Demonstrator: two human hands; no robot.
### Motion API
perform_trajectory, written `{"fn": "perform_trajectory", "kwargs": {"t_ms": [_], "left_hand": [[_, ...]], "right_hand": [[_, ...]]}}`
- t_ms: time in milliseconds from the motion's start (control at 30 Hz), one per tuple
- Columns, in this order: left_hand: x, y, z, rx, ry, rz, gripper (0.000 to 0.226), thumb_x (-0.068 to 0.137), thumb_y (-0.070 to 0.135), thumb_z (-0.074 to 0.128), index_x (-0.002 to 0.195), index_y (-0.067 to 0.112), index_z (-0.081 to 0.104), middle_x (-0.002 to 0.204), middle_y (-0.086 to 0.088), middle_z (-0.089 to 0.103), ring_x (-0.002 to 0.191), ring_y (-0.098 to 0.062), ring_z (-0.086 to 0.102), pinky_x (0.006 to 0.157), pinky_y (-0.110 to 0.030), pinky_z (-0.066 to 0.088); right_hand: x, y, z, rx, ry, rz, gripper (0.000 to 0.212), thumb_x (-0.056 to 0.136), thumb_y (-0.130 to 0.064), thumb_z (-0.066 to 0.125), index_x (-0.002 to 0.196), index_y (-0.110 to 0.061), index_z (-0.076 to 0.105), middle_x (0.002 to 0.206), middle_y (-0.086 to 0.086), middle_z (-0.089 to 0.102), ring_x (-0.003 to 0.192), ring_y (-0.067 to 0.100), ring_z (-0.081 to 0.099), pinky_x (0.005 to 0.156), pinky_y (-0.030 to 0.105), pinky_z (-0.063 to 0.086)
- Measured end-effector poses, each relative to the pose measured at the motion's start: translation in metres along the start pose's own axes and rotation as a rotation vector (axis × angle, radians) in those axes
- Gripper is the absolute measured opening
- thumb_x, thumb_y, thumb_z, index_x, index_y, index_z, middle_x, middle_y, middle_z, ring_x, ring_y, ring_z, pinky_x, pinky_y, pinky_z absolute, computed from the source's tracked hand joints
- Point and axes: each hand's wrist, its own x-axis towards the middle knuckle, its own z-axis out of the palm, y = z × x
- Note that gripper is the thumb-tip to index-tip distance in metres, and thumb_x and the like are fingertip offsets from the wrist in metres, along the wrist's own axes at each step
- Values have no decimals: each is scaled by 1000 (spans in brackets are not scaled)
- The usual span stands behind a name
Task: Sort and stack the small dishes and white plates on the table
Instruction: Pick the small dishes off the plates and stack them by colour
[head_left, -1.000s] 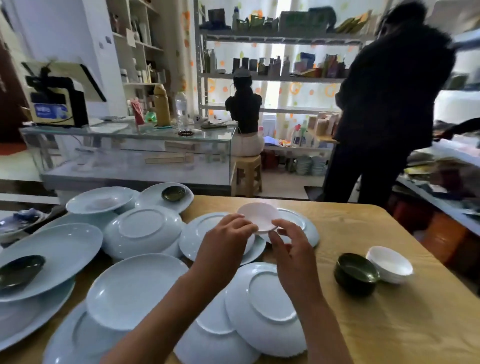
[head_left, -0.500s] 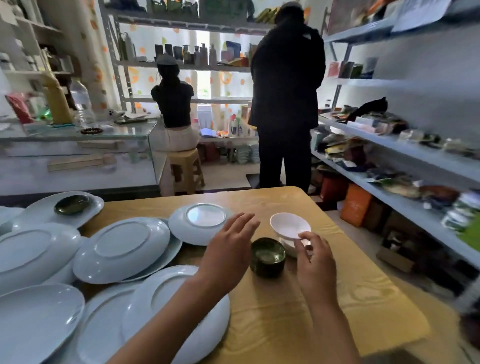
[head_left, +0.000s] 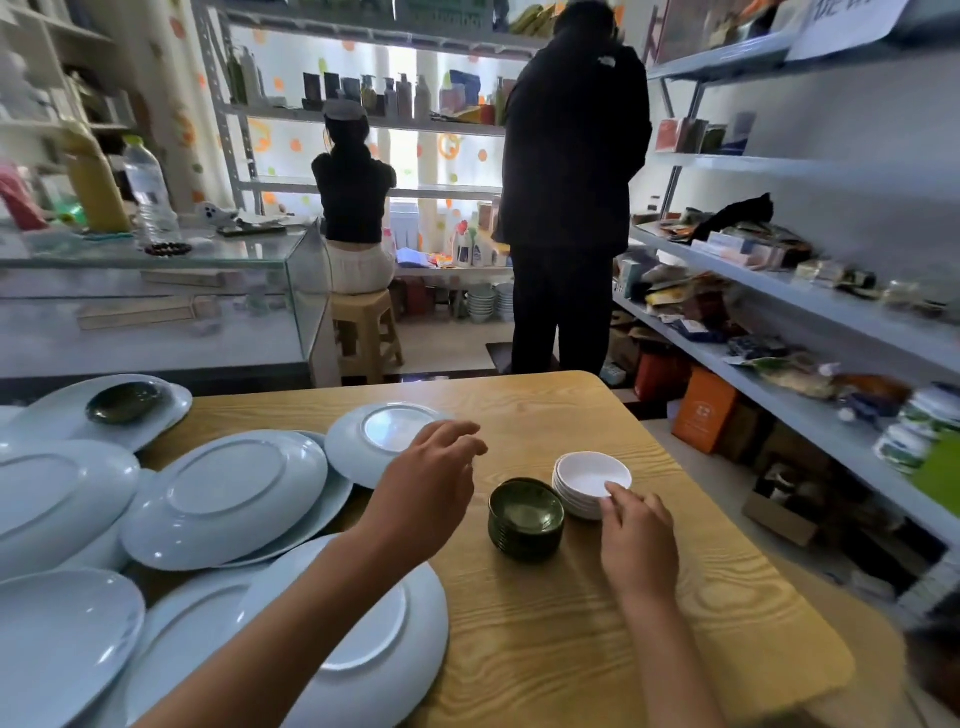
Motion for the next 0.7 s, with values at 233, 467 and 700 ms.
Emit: {"fn": "perform_trajectory", "kwargs": {"t_ms": [233,467,700], "left_hand": [[-10,-17,-29,-19,24,-33,34,95,20,57,129,23,58,142,8,49,133,-13,40,105,-31,39],[-46,-42,-81,23,144,-67,37,92,14,59,128,21,58,140,6,51,129,-14,43,104,-27,37],[-100,-103,-137,37,250,-273,39,90,12,60,128,18,59,136,0,56,123,-19,49,103,-29,39]], "right_hand": [[-22,-52,-8,-158,-24,-12,33,99,-25,48,129,-20,60,117,9,56,108,27,49,83,34,41],[-82,-166,-9,-107,-53,-291,37,102,-32,40,136,-26,53,116,5,54,104,19,48,81,29,40],[-131,-264,32,-33,-11,-609,31,93,-26,61,124,-22,64,116,8,66,101,25,62,88,39,55]]}}
